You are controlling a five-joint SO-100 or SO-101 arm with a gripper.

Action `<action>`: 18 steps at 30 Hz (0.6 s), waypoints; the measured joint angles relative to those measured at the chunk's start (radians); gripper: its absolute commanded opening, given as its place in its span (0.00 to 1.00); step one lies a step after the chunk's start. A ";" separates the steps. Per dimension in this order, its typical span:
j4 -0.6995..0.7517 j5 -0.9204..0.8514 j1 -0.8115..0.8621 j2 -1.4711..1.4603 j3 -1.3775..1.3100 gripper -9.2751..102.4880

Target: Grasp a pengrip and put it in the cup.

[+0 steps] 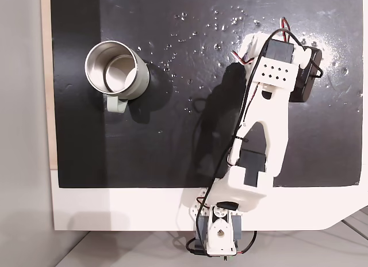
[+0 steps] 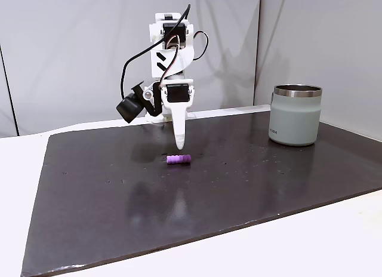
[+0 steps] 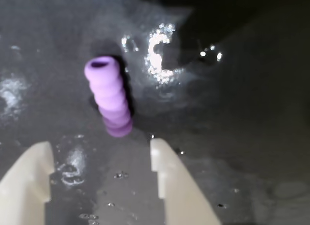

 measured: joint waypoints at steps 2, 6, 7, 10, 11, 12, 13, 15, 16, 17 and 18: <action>0.000 0.000 0.000 -0.037 -0.020 0.25; 0.000 0.003 0.002 -0.109 -0.057 0.25; 0.000 0.003 0.000 -0.126 -0.064 0.25; 0.000 0.003 -0.002 -0.169 -0.098 0.23; 0.000 0.003 0.000 -0.179 -0.109 0.21; 0.000 0.008 0.000 -0.189 -0.120 0.19; 0.002 0.008 0.000 -0.193 -0.124 0.17; 0.003 0.009 0.000 -0.199 -0.129 0.14; 0.005 0.015 0.003 -0.199 -0.130 0.12; 0.005 0.020 0.006 -0.199 -0.130 0.11; 0.005 0.025 0.009 -0.199 -0.130 0.10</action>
